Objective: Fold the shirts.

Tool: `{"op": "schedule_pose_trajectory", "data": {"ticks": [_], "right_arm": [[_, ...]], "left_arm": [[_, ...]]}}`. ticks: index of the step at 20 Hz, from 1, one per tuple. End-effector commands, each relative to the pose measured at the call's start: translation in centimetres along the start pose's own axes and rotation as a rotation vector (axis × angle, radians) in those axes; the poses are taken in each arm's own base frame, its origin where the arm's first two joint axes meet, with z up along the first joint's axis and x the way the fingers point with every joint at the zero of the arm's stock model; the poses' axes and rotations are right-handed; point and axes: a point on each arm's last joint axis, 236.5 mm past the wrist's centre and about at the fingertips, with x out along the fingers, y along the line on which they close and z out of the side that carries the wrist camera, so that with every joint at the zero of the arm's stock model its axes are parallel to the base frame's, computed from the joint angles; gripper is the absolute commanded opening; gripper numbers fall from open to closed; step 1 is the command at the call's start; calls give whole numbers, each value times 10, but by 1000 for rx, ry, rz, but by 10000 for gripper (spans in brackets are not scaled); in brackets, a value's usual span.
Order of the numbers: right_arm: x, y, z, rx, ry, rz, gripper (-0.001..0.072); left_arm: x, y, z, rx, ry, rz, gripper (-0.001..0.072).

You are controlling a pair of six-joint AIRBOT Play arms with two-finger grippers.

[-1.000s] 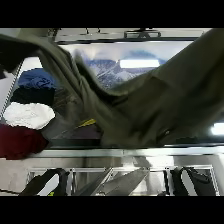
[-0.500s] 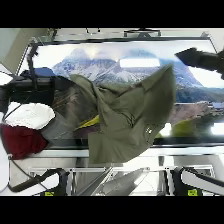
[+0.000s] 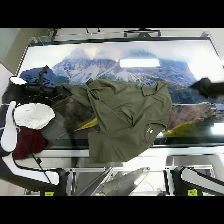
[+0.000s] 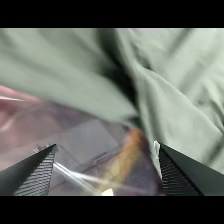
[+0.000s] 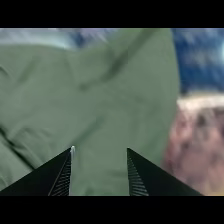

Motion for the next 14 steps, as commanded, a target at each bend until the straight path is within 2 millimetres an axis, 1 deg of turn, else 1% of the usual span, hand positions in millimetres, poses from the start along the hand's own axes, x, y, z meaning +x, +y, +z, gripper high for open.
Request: {"op": "schedule_pose_trajectory", "data": {"ticks": [1, 3, 4, 6, 7, 8, 9, 12, 14], "right_arm": [[8, -45, -94, 220, 165, -138, 392], [26, -41, -143, 306, 212, -137, 392], [33, -40, -163, 317, 232, -140, 392], [46, -36, -205, 355, 285, -144, 400], [51, -33, -224, 366, 316, -144, 443], [57, -28, -242, 376, 344, -132, 581], [65, -21, -254, 381, 357, -106, 618], [89, -3, -282, 390, 387, -50, 617], [104, 5, -290, 366, 387, -38, 612]], "left_arm": [[36, 21, 13, -49, 14, 12, 711], [57, 19, 23, -40, 39, 2, 710], [66, 16, 29, -28, 44, -1, 711], [77, 14, 42, -8, 46, 1, 711], [79, 16, 48, -7, 44, 5, 711], [80, 16, 53, -6, 44, 1, 711], [77, 18, 57, -14, 48, 2, 711], [58, 33, 68, -22, 30, 47, 711], [43, 49, 75, -47, 1, 83, 710]]}}
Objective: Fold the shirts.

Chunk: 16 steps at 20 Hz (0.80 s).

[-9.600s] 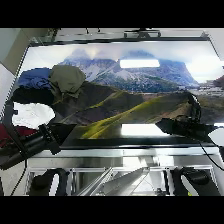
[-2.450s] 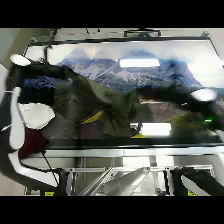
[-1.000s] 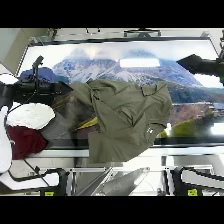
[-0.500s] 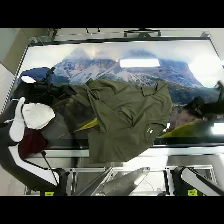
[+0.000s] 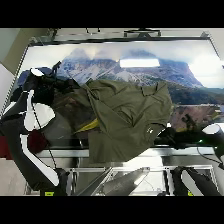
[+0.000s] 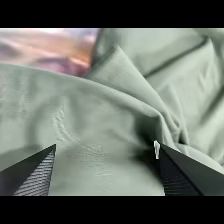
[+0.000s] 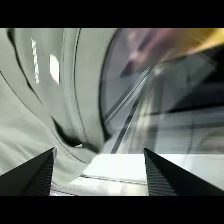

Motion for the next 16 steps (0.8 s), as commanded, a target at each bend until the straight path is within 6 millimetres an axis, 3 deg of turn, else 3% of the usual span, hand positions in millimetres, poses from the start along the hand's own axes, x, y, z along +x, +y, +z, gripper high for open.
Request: {"op": "schedule_pose_trajectory", "data": {"ticks": [1, 2, 8, 9, 10, 12, 13, 15, 16], "right_arm": [[32, 11, -14, -16, 4, 26, 551], [39, 16, -15, -27, 6, 30, 463], [73, 43, -37, -51, 112, 113, 459], [74, 50, -36, -58, 113, 149, 332], [75, 57, -34, -68, 107, 182, 110], [73, 64, -26, -74, 76, 205, 28], [71, 65, -18, -97, 52, 200, 28], [60, 62, 11, -132, -23, 171, 27], [50, 59, 31, -149, -69, 152, 27]], "left_arm": [[-17, 22, 9, -40, -27, 44, 711], [-17, 27, 7, -53, -27, 46, 710], [23, 37, -12, -103, -16, 62, 711], [29, 35, -11, -97, -25, 69, 710], [35, 31, -9, -86, -31, 73, 710], [45, 21, -6, -43, -33, 77, 710], [49, 15, -7, -32, -29, 75, 708], [54, 7, -11, -11, -7, 67, 612], [55, 4, -14, -8, 8, 61, 615]]}}
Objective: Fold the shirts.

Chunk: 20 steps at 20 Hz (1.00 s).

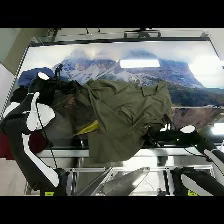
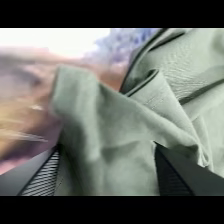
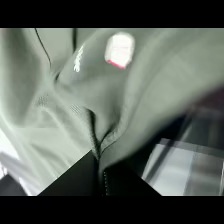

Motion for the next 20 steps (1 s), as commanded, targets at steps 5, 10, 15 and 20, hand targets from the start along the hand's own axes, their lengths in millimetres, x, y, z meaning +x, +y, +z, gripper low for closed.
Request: {"op": "schedule_pose_trajectory", "data": {"ticks": [5, 10, 15, 20], "right_arm": [[-94, -10, 139, -45, -286, -38, 28], [-84, 1, 199, -79, -290, -5, 27], [-85, 22, 263, -136, -327, 28, 27], [-100, 51, 237, -241, -236, 88, 26]], "left_arm": [[4, -9, -17, 15, 70, -21, 425], [13, -52, -60, 68, 255, -106, 32], [3, -109, -89, 139, 372, -206, 26], [-38, -150, -69, 189, 271, -273, 25]]}}
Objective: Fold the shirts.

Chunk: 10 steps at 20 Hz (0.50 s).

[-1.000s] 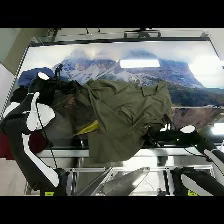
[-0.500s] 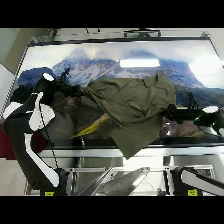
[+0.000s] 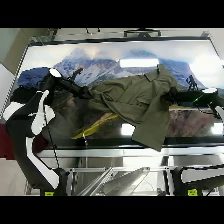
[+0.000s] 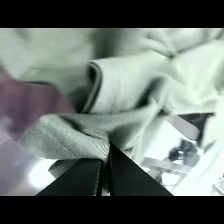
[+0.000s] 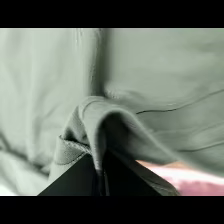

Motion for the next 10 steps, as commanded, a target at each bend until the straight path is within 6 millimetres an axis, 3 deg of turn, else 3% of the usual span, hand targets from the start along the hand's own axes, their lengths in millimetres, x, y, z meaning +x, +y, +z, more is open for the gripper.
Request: {"op": "schedule_pose_trajectory", "data": {"ticks": [1, 3, 5, 7, 9, 10], "right_arm": [[-27, 39, -18, -106, 85, 94, 26], [-71, 83, -18, -200, 28, 161, 26], [-137, 150, -12, -323, -131, 282, 27], [-227, 228, -14, -512, -374, 404, 26], [-323, 298, -36, -715, -645, 447, 27], [-359, 323, -52, -800, -756, 433, 27]], "left_arm": [[-41, -55, 10, 82, -94, -87, 25], [-87, -107, 14, 164, -201, -169, 26], [-143, -173, 5, 280, -316, -271, 26], [-202, -245, -18, 422, -444, -372, 26], [-263, -314, -51, 569, -604, -458, 26], [-292, -344, -71, 641, -692, -477, 26]]}}
